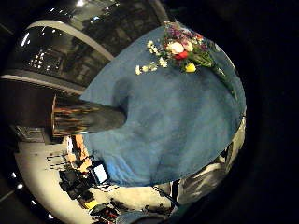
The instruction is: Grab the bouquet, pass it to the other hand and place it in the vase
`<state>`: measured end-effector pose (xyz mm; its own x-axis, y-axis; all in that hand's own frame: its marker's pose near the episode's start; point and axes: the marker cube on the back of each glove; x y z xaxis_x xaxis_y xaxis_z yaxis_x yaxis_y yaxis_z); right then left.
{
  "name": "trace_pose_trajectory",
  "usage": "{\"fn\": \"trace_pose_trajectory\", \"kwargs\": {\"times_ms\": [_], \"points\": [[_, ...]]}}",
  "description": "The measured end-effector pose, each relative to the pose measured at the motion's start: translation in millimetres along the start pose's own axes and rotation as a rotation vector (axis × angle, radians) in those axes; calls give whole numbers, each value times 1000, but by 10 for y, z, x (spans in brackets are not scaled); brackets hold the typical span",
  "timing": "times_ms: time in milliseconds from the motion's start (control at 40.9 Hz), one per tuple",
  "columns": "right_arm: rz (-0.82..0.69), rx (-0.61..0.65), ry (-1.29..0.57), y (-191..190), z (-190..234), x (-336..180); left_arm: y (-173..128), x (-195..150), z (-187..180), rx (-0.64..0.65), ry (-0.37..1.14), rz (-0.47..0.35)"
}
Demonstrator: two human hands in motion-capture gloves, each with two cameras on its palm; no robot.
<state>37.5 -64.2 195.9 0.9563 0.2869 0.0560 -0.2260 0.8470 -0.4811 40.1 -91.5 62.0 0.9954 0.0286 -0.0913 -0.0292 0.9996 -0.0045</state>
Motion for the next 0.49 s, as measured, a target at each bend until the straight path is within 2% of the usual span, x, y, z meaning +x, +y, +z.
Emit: {"fn": "trace_pose_trajectory", "kwargs": {"times_ms": [98, 171, 293, 391, 489], "points": [[-4, -77, -9, -35, 351, 2, 18, -25, 8, -12, -1, 2], [75, -116, 25, -72, 607, 26, 51, -49, -3, -28, -8, 5], [139, 4, 105, -38, 779, -26, 95, -117, -3, -50, -28, -9], [164, -5, 126, 68, 864, -73, 112, -186, 10, -58, -31, -30], [165, 86, 87, 50, 825, -82, 134, -225, 20, -58, -6, -48]]}}
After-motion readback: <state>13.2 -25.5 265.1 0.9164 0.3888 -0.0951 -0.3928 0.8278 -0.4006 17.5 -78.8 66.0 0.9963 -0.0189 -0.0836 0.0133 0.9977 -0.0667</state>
